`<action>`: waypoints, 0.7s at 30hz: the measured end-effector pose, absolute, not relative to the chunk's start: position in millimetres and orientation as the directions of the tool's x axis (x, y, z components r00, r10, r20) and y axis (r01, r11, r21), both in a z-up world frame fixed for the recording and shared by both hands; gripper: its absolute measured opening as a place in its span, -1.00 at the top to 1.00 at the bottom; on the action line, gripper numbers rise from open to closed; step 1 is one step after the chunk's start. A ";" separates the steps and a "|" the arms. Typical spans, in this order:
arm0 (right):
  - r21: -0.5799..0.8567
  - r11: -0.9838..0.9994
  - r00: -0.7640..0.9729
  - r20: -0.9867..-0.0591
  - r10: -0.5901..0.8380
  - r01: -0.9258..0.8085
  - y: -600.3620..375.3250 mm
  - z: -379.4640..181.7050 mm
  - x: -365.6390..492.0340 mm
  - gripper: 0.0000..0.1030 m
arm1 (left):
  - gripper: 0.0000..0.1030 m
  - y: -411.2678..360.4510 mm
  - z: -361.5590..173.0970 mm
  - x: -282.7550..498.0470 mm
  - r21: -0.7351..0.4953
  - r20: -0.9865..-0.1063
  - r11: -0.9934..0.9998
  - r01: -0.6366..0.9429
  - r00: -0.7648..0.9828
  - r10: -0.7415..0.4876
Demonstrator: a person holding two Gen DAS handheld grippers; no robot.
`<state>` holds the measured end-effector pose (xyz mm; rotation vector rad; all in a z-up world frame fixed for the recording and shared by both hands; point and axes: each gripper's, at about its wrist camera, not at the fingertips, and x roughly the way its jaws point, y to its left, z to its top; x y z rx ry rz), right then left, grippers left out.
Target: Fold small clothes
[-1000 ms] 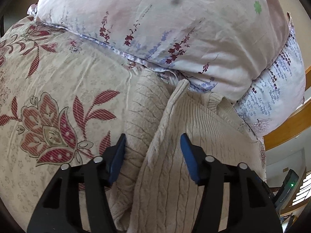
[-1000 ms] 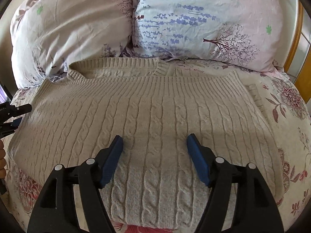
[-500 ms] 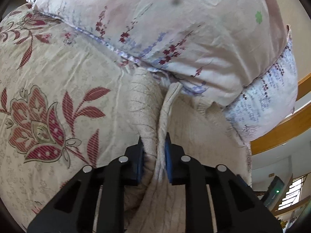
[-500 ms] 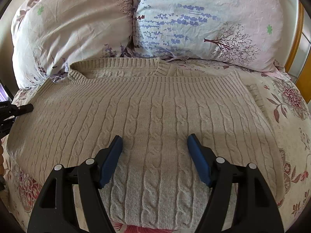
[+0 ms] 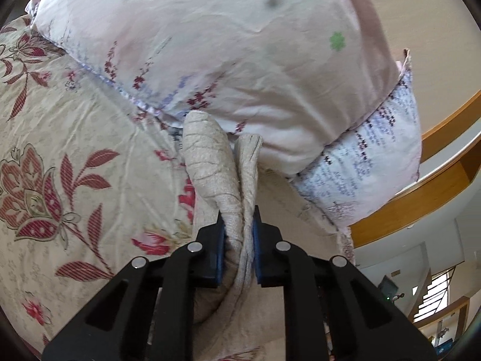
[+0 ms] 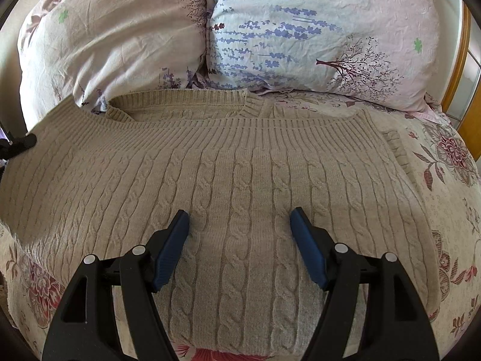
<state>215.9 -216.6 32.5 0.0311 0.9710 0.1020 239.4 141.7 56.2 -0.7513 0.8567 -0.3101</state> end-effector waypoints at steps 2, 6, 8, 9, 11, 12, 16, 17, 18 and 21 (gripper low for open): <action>0.072 0.995 0.560 -0.823 0.100 -0.072 -216.5 32.4 216.1 -0.40 | 0.73 138.1 61.2 237.7 -0.717 -0.551 0.696 -0.036 0.642 -0.534; 0.072 0.995 0.559 -0.823 0.100 -0.072 -216.4 32.2 216.4 -0.40 | 0.74 130.6 70.9 238.1 -0.735 -0.540 0.678 -0.032 0.633 -0.555; 0.073 0.995 0.558 -0.824 0.101 -0.073 -216.4 32.3 216.8 -0.41 | 0.74 123.5 80.3 238.2 -0.741 -0.524 0.672 -0.015 0.640 -0.563; 0.073 0.995 0.557 -0.824 0.102 -0.074 -215.9 32.3 216.7 -0.41 | 0.74 120.4 83.6 239.5 -0.741 -0.520 0.672 -0.008 0.640 -0.566; 0.092 0.993 0.551 -0.826 0.119 -0.076 -217.5 33.7 217.3 -0.41 | 0.75 111.1 93.0 242.3 -0.747 -0.504 0.665 0.014 0.642 -0.579; 0.117 0.990 0.548 -0.825 0.139 -0.074 -220.7 35.2 217.4 -0.41 | 0.75 106.0 98.2 243.9 -0.753 -0.492 0.657 0.027 0.641 -0.590; 0.249 0.967 0.562 -0.794 0.230 -0.045 -247.3 46.6 211.0 -0.41 | 0.75 77.6 115.4 249.2 -0.775 -0.446 0.627 0.085 0.630 -0.636; 0.264 0.964 0.572 -0.785 0.238 -0.038 -254.3 50.2 207.7 -0.41 | 0.75 68.1 117.8 250.3 -0.777 -0.437 0.621 0.100 0.623 -0.648; 0.275 0.961 0.582 -0.776 0.243 -0.035 -260.2 53.9 204.2 -0.41 | 0.75 54.5 120.2 252.1 -0.780 -0.429 0.615 0.119 0.613 -0.663; 0.316 0.948 0.615 -0.740 0.272 -0.040 -280.9 67.2 191.6 -0.41 | 0.75 20.4 119.0 256.2 -0.792 -0.416 0.592 0.152 0.576 -0.704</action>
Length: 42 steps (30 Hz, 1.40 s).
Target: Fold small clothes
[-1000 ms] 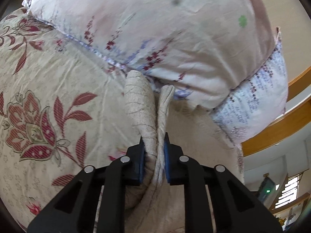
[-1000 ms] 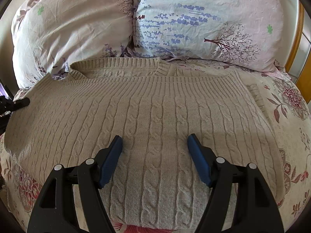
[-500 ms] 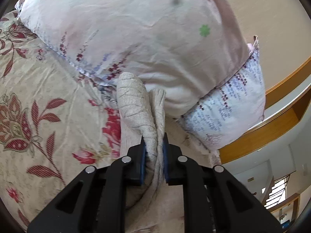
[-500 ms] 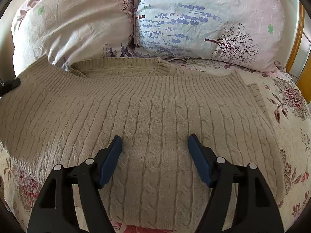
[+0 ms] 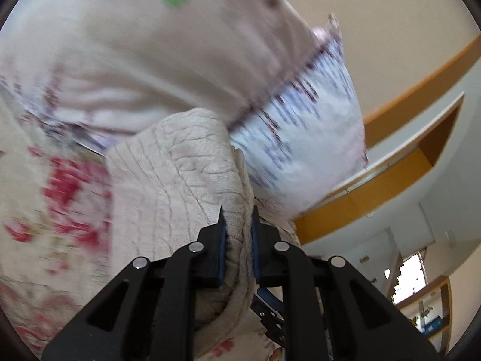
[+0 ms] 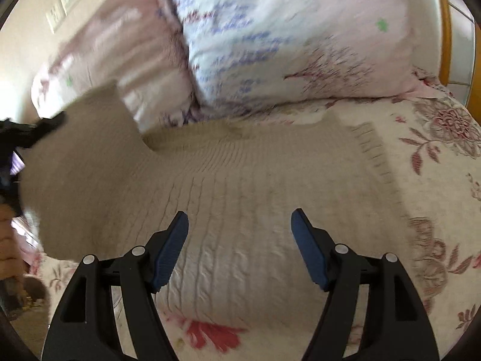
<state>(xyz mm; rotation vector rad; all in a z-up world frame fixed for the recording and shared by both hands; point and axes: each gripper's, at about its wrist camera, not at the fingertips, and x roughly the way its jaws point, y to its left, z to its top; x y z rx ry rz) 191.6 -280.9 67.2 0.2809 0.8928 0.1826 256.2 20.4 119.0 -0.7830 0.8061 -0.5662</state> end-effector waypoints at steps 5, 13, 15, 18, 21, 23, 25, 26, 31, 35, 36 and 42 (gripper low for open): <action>0.427 0.904 0.663 -0.673 0.329 -0.015 -332.8 84.6 173.5 -0.48 | 0.75 -47.6 105.8 264.6 -0.798 -0.429 0.575 0.178 0.501 -0.752; 0.620 0.780 0.671 -0.616 0.414 0.088 -400.0 76.2 169.3 -0.48 | 0.73 -158.6 48.4 270.4 -0.807 -0.516 0.564 0.176 0.256 -0.817; 0.633 0.769 0.664 -0.615 0.426 0.093 -404.2 74.8 168.7 -0.48 | 0.74 -159.1 49.7 266.6 -0.833 -0.472 0.514 0.205 0.224 -0.853; 0.658 0.747 0.651 -0.608 0.455 0.092 -407.4 73.0 173.7 -0.48 | 0.31 -140.7 71.0 253.9 -0.830 -0.427 0.483 0.278 0.238 -0.872; 0.710 0.699 0.622 -0.586 0.520 0.084 -407.9 69.8 184.5 -0.48 | 0.01 -107.1 91.7 235.5 -0.762 -0.455 0.547 0.346 0.316 -0.833; 0.727 0.682 0.584 -0.589 0.559 0.081 -402.9 67.9 194.4 -0.47 | -0.07 -86.1 96.0 230.4 -0.678 -0.540 0.655 0.334 0.379 -0.751; 0.731 0.677 0.535 -0.609 0.586 0.090 -395.0 63.3 207.5 -0.45 | -0.10 -66.8 92.1 228.9 -0.605 -0.602 0.738 0.300 0.434 -0.670; 0.730 0.677 0.517 -0.618 0.592 0.097 -392.3 60.8 212.4 -0.44 | -0.10 -57.3 88.1 229.9 -0.568 -0.631 0.777 0.270 0.464 -0.622; 0.734 0.666 0.437 -0.647 0.625 0.134 -378.7 42.6 236.7 -0.28 | -0.15 -35.6 60.4 240.8 -0.477 -0.729 0.859 0.183 0.464 -0.504; 0.722 0.673 0.422 -0.666 0.615 0.158 -372.7 32.2 249.1 -0.12 | -0.23 -37.0 44.4 248.8 -0.480 -0.751 0.861 0.166 0.430 -0.502; 0.725 0.671 0.428 -0.662 0.616 0.156 -372.5 32.2 251.6 -0.07 | -0.23 -36.4 42.2 250.7 -0.488 -0.749 0.857 0.165 0.425 -0.508; 0.688 0.703 0.413 -0.701 0.581 0.178 -371.1 25.0 265.5 0.48 | -0.33 -39.1 41.6 245.4 -0.498 -0.746 0.849 0.179 0.412 -0.524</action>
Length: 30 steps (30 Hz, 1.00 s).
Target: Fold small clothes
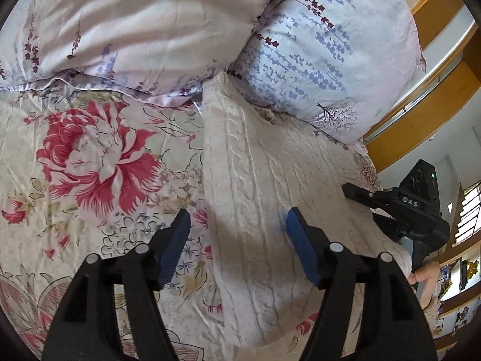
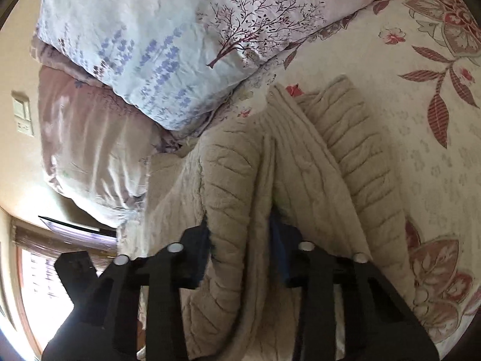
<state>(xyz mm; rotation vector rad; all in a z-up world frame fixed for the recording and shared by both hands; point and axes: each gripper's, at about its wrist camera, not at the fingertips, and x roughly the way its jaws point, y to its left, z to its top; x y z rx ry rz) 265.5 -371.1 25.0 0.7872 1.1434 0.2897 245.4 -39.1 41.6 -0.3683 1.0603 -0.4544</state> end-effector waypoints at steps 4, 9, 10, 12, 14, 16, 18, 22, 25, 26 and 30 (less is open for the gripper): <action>0.619 0.780 0.478 -0.713 0.513 0.085 -362.4 43.6 256.2 0.69 | -0.33 -46.6 40.7 250.5 -0.511 -0.743 0.842 0.173 0.404 -0.534; 0.520 0.854 0.580 -0.691 0.431 -0.016 -355.2 83.5 243.3 0.70 | -0.35 -42.4 49.6 243.3 -0.535 -0.722 0.824 0.188 0.404 -0.561; 0.483 0.875 0.603 -0.691 0.399 -0.027 -355.8 92.2 239.8 0.71 | -0.35 -42.3 52.0 241.5 -0.533 -0.718 0.824 0.193 0.412 -0.561; 0.442 0.897 0.621 -0.696 0.362 -0.027 -359.3 99.1 238.1 0.71 | -0.35 -41.5 55.0 237.8 -0.535 -0.711 0.820 0.204 0.417 -0.567; 0.420 0.908 0.626 -0.705 0.332 -0.008 -366.5 100.4 237.8 0.71 | -0.34 -44.4 55.1 236.8 -0.543 -0.708 0.813 0.211 0.405 -0.579; 0.425 0.905 0.627 -0.708 0.325 0.010 -375.9 99.1 236.2 0.71 | -0.34 -48.5 55.0 234.9 -0.544 -0.711 0.810 0.221 0.391 -0.584; 0.427 0.904 0.636 -0.703 0.319 0.018 -382.3 98.7 234.9 0.71 | -0.34 -53.2 55.1 233.4 -0.542 -0.713 0.807 0.236 0.380 -0.590; 0.416 0.908 0.656 -0.697 0.289 0.042 -392.5 99.0 235.8 0.71 | -0.34 -63.2 57.1 230.0 -0.545 -0.709 0.795 0.267 0.359 -0.607; 0.359 0.929 0.609 -0.759 0.232 0.094 -402.9 76.2 249.3 0.67 | -0.34 -71.0 60.4 229.4 -0.534 -0.716 0.795 0.288 0.347 -0.606; 0.357 0.926 0.572 -0.788 0.228 0.123 -408.4 65.9 253.2 0.64 | -0.34 -73.2 60.5 228.9 -0.533 -0.718 0.794 0.291 0.342 -0.607; 0.443 0.873 0.572 -0.778 0.261 0.204 -433.4 63.4 235.1 0.32 | -0.33 -73.3 62.2 223.4 -0.542 -0.719 0.787 0.295 0.323 -0.616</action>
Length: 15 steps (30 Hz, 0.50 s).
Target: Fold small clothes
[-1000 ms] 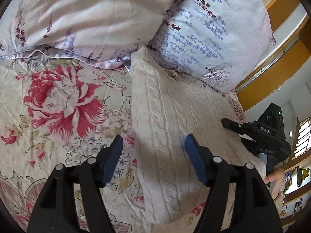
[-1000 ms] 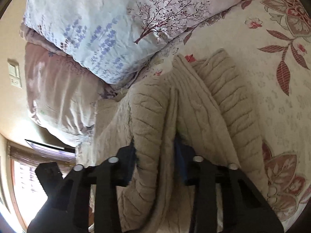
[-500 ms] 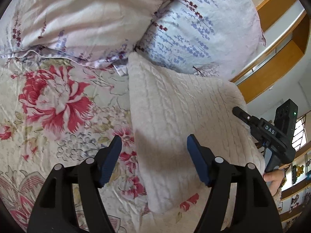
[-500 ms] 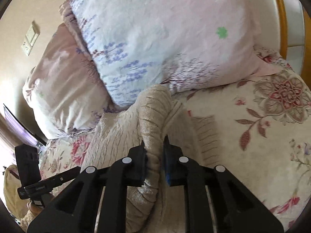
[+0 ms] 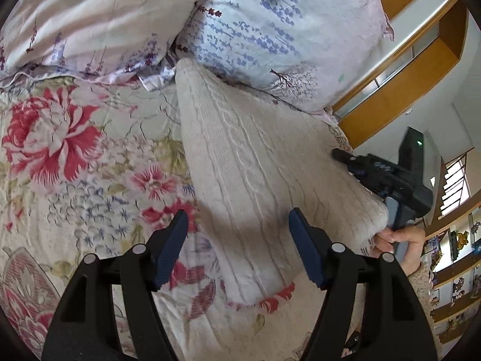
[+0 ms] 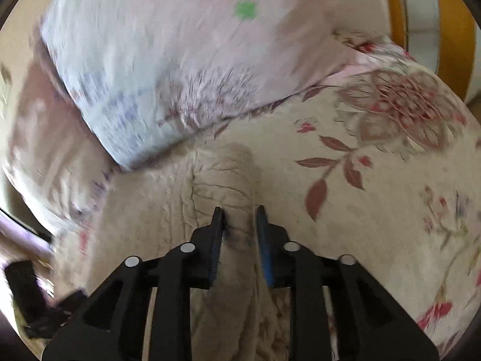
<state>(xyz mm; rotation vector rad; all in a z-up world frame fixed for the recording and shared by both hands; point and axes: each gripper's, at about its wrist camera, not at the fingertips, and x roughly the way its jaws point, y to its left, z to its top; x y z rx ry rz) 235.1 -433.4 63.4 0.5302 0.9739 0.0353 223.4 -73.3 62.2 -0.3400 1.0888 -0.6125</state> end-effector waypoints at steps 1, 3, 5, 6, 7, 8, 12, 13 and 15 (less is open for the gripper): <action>0.463 0.862 0.586 -0.764 0.270 0.207 -437.5 68.2 227.5 0.22 | -0.32 -72.4 63.0 221.8 -0.542 -0.720 0.788 0.292 0.321 -0.615; 0.525 0.830 0.623 -0.717 0.311 0.189 -444.6 81.5 204.3 0.06 | -0.32 -70.3 64.4 219.0 -0.553 -0.715 0.781 0.289 0.316 -0.623; 0.567 0.809 0.627 -0.689 0.364 0.153 -444.4 91.2 183.7 0.06 | -0.31 -68.6 65.1 216.2 -0.563 -0.711 0.775 0.285 0.312 -0.631; 0.577 0.805 0.626 -0.681 0.380 0.139 -443.0 94.3 176.5 0.06 | -0.31 -68.2 65.6 214.9 -0.567 -0.709 0.774 0.282 0.311 -0.633; 0.579 0.806 0.624 -0.677 0.390 0.125 -439.7 96.8 169.9 0.06 | -0.30 -68.2 66.0 213.3 -0.573 -0.706 0.770 0.282 0.308 -0.638; 0.576 0.810 0.620 -0.677 0.397 0.111 -436.6 98.5 163.1 0.06 | -0.30 -68.9 66.3 212.4 -0.574 -0.705 0.768 0.282 0.306 -0.639; 0.561 0.825 0.597 -0.684 0.419 0.063 -417.4 97.7 149.1 0.06 | -0.30 -70.9 66.5 208.1 -0.573 -0.710 0.771 0.278 0.302 -0.636; 0.555 0.830 0.594 -0.687 0.419 0.057 -414.3 97.6 146.9 0.06 | -0.30 -70.8 66.0 207.3 -0.574 -0.712 0.772 0.275 0.298 -0.636; 0.523 0.851 0.586 -0.704 0.400 0.048 -406.6 92.8 147.5 0.37 | -0.30 -71.3 65.3 207.7 -0.572 -0.717 0.775 0.269 0.295 -0.632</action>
